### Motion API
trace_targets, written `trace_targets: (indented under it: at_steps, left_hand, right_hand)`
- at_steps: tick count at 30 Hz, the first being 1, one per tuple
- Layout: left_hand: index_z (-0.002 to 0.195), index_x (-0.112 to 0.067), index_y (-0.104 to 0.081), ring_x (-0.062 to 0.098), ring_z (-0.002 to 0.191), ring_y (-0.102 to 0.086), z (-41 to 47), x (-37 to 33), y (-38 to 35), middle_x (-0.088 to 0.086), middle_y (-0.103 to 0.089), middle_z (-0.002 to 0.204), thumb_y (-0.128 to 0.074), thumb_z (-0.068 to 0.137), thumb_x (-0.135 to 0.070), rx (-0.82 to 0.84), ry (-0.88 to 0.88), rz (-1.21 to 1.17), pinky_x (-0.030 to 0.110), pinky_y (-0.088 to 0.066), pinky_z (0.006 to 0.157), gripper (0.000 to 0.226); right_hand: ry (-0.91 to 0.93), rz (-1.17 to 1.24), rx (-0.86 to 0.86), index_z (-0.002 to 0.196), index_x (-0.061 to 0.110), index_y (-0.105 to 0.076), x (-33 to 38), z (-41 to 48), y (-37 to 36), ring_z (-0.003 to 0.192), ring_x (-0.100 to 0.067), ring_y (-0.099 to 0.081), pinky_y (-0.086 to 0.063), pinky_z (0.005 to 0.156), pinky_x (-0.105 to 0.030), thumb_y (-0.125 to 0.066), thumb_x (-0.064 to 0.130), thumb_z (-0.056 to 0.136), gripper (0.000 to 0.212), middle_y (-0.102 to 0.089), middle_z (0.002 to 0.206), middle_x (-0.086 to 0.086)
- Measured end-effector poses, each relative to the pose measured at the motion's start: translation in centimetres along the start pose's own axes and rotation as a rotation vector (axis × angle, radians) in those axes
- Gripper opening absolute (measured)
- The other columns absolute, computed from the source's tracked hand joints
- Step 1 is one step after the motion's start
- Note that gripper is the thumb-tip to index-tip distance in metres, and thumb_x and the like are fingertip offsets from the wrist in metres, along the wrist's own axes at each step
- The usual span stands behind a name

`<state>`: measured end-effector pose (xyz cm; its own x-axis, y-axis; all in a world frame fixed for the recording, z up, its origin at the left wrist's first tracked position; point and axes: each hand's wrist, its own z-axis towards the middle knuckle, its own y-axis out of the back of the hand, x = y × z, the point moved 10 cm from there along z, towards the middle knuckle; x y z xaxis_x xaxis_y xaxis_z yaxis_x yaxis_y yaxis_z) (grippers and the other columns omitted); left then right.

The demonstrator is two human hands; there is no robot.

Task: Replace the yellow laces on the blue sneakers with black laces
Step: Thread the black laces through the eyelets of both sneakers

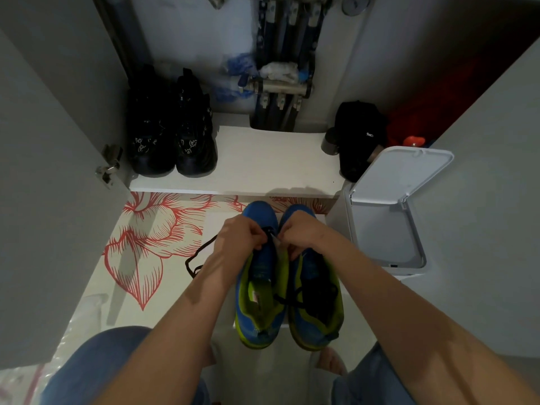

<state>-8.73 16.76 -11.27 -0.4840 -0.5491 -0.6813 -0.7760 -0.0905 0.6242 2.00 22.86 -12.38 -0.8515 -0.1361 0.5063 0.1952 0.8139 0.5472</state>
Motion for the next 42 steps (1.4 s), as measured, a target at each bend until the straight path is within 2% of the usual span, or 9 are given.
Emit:
trace_targets:
  at_steps: [5,8,11,20,24,26,31,36,42]
  left_hand:
    - [0.087,-0.012,-0.075,0.022,0.077,-0.064,-0.3,-0.5,-0.7,0.006,-0.067,0.077,-0.064,0.084,-0.016,-0.037,-0.018,0.093,0.029,-0.048,0.067,0.011]
    - [0.090,-0.014,-0.075,0.024,0.081,-0.064,-0.2,-0.6,-1.3,0.007,-0.069,0.082,-0.065,0.085,-0.018,-0.021,-0.033,0.103,0.033,-0.050,0.073,0.012]
    - [0.093,-0.014,-0.074,0.025,0.087,-0.065,-0.1,-0.7,-1.7,0.009,-0.071,0.090,-0.064,0.086,-0.018,0.001,-0.039,0.151,0.035,-0.052,0.079,0.013]
    - [0.089,-0.009,-0.074,0.028,0.084,-0.065,0.2,-0.3,-1.8,0.014,-0.069,0.087,-0.059,0.087,-0.015,-0.034,-0.012,0.138,0.031,-0.045,0.069,0.016]
    - [0.098,-0.013,-0.073,0.025,0.088,-0.064,0.0,-0.6,-2.2,0.010,-0.070,0.094,-0.059,0.090,-0.020,-0.061,-0.021,0.175,0.036,-0.051,0.078,0.018]
    - [0.099,-0.014,-0.073,0.025,0.089,-0.063,0.0,-0.8,-2.1,0.010,-0.069,0.096,-0.058,0.091,-0.021,-0.084,-0.027,0.215,0.034,-0.050,0.075,0.018]
    - [0.097,-0.011,-0.073,0.025,0.086,-0.063,-0.2,-1.0,-1.8,0.010,-0.069,0.093,-0.057,0.091,-0.019,-0.129,-0.032,0.249,0.033,-0.047,0.069,0.019]
    - [0.097,-0.013,-0.073,0.024,0.086,-0.063,-0.1,-1.0,-1.8,0.009,-0.069,0.093,-0.058,0.091,-0.021,-0.115,-0.030,0.229,0.032,-0.047,0.069,0.018]
    - [0.097,-0.011,-0.072,0.024,0.088,-0.063,-0.3,-1.2,-1.9,0.008,-0.069,0.096,-0.055,0.091,-0.018,-0.107,-0.038,0.255,0.031,-0.043,0.068,0.019]
  right_hand:
    - [-0.076,0.124,0.038,0.114,-0.014,-0.060,-1.2,-0.1,0.0,0.085,-0.033,-0.066,-0.051,0.091,-0.048,-0.064,-0.005,0.081,0.034,-0.063,0.109,-0.031]
    - [-0.076,0.159,0.037,0.114,-0.012,-0.061,-1.1,-0.2,0.1,0.074,-0.023,-0.063,-0.052,0.090,-0.043,-0.063,-0.007,0.082,0.033,-0.064,0.101,-0.027]
    - [-0.085,0.175,0.035,0.115,-0.012,-0.061,-1.1,-0.1,0.1,0.074,-0.022,-0.062,-0.053,0.090,-0.043,-0.063,-0.007,0.082,0.033,-0.064,0.101,-0.026]
    - [-0.093,0.214,0.028,0.113,-0.011,-0.062,-1.2,0.1,0.0,0.064,-0.017,-0.060,-0.055,0.085,-0.040,-0.062,-0.008,0.082,0.030,-0.062,0.090,-0.021]
    - [-0.113,0.218,0.053,0.109,-0.012,-0.063,-1.3,0.2,-0.3,0.064,-0.021,-0.063,-0.059,0.070,-0.034,-0.064,-0.007,0.080,0.029,-0.064,0.089,-0.022]
    - [-0.122,0.221,0.058,0.108,-0.013,-0.062,-1.3,0.2,-0.3,0.063,-0.021,-0.063,-0.058,0.064,-0.030,-0.064,-0.007,0.080,0.028,-0.063,0.080,-0.020]
    - [-0.098,0.183,0.062,0.107,-0.012,-0.062,-1.0,0.1,-0.4,0.062,-0.021,-0.063,-0.058,0.075,-0.037,-0.063,-0.007,0.081,0.026,-0.063,0.081,-0.021]
    - [-0.107,0.229,0.067,0.108,-0.011,-0.062,-1.3,0.1,-0.3,0.063,-0.021,-0.064,-0.058,0.065,-0.030,-0.062,-0.007,0.081,0.028,-0.063,0.077,-0.019]
    - [-0.124,0.251,0.064,0.106,-0.012,-0.062,-1.5,0.4,-0.4,0.063,-0.022,-0.064,-0.059,0.066,-0.031,-0.062,-0.006,0.081,0.026,-0.063,0.078,-0.020]
